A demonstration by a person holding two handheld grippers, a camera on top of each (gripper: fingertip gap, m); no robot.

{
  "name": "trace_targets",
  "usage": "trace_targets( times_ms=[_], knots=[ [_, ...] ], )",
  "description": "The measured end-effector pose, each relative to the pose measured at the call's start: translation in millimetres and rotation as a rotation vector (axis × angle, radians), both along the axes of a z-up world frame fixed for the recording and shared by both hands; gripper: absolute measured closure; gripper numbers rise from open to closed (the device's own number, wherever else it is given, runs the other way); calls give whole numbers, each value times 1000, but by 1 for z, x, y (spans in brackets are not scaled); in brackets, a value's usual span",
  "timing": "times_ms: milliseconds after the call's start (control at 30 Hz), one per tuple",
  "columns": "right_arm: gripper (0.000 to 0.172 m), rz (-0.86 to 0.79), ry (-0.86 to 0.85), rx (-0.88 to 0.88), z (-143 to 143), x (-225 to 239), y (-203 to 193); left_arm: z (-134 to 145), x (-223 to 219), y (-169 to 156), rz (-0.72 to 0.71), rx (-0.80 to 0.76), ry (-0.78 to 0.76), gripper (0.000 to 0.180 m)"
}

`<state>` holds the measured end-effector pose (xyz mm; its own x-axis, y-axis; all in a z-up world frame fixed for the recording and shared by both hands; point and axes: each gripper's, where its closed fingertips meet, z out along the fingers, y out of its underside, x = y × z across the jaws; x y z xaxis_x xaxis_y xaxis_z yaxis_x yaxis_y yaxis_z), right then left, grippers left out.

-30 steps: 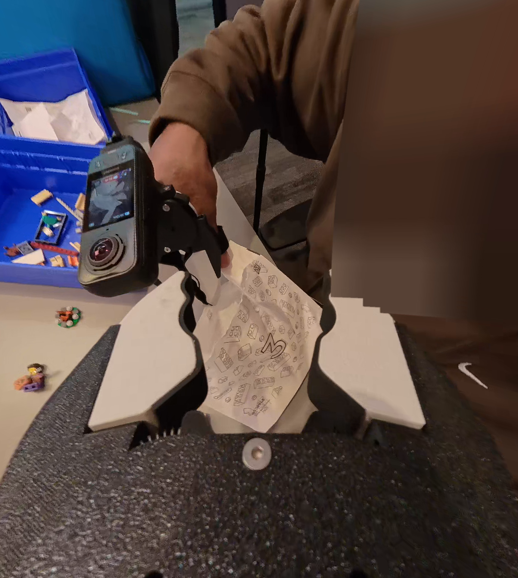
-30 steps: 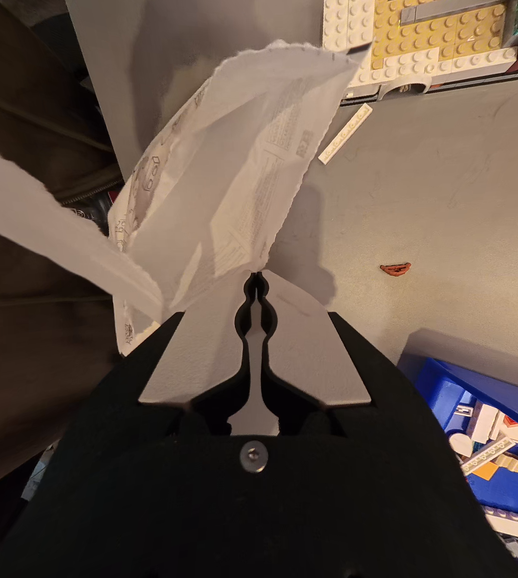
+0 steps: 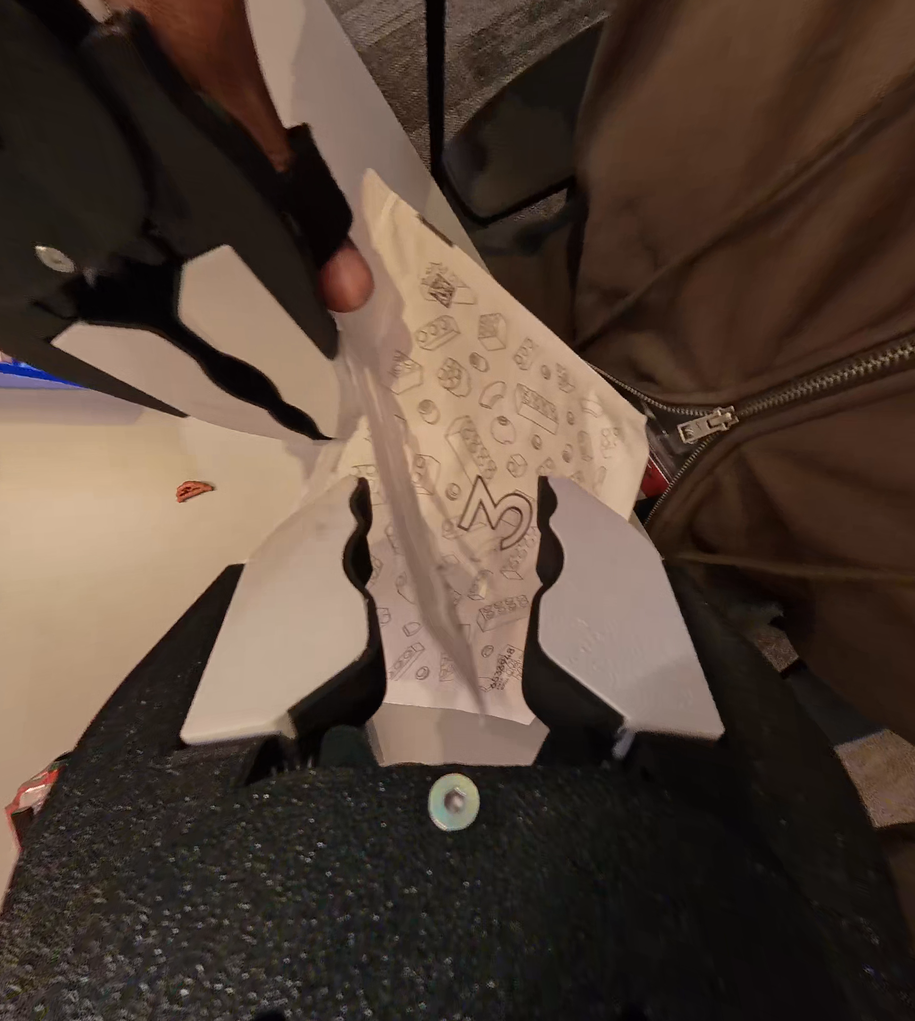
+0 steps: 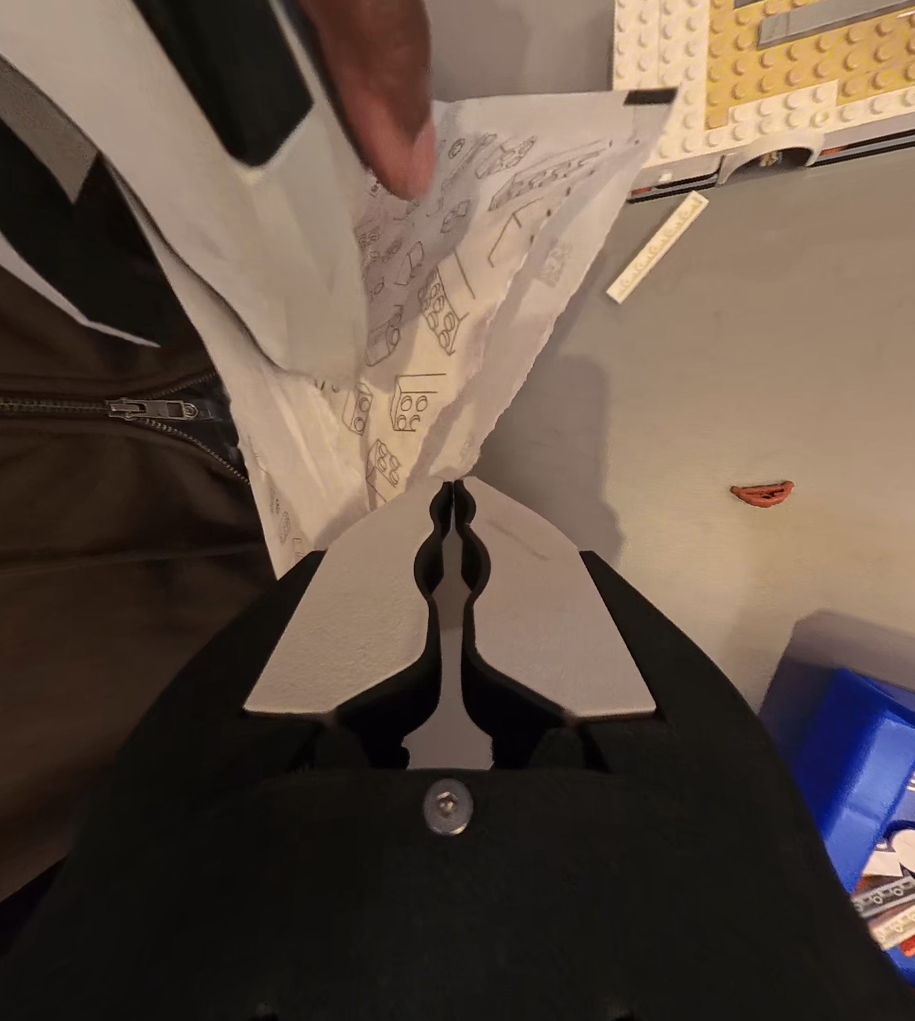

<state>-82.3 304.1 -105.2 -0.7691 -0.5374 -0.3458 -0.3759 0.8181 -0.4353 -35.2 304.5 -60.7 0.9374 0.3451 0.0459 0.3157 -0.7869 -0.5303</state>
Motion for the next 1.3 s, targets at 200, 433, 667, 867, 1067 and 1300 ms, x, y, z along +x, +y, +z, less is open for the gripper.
trace_targets(
  times_ms=[200,433,667,867,1067,1300],
  knots=[
    [171,5,-2,-1,1,3,-1,-1,-5,-2,31,-29,2,114],
    [169,16,1,-12,4,11,-1,-4,-12,-1,63,-28,-3,107],
    [169,18,-17,-12,6,16,0,-18,-4,-3,27,-39,-41,117],
    [171,22,-33,-15,8,19,-1,-23,-8,-11,25,-96,-46,138],
    [171,21,-56,-1,8,19,0,-19,-6,-15,-4,-98,-88,160],
    [172,22,-67,16,5,19,1,-14,3,-15,-83,-123,-89,180]
  ],
)
